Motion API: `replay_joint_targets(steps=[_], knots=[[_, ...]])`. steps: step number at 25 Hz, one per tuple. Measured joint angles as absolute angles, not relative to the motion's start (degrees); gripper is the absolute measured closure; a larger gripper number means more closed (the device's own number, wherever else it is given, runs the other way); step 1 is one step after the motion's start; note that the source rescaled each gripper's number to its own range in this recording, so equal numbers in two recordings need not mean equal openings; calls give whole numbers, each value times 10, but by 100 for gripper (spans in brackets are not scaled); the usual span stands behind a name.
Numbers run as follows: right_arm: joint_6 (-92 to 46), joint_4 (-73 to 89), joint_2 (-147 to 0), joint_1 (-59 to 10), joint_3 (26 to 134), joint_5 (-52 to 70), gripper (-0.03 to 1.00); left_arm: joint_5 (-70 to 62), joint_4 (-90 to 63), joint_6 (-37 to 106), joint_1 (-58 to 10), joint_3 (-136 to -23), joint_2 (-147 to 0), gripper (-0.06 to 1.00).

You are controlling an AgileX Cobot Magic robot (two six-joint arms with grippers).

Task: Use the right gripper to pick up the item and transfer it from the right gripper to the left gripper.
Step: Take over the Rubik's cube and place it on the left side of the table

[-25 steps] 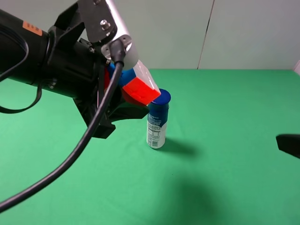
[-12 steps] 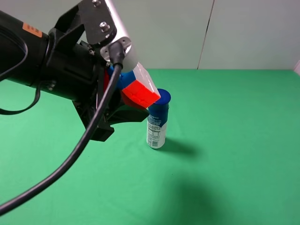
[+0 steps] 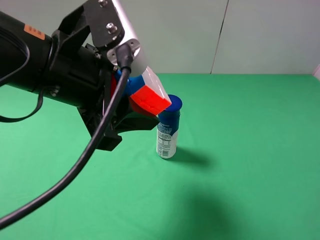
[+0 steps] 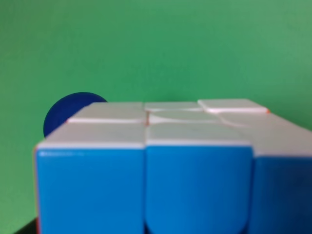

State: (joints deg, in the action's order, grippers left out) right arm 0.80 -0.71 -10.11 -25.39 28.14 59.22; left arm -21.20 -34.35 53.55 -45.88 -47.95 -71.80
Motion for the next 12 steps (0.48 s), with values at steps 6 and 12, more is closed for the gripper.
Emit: replay_joint_targets(steps=[6, 12], knots=[[8, -7, -101, -254, 281, 592, -3, -213, -343, 535, -459, -480, -718, 94], [8, -7, -101, -198, 281, 592, -3, -213, -343, 535, -459, -480, -718, 94]])
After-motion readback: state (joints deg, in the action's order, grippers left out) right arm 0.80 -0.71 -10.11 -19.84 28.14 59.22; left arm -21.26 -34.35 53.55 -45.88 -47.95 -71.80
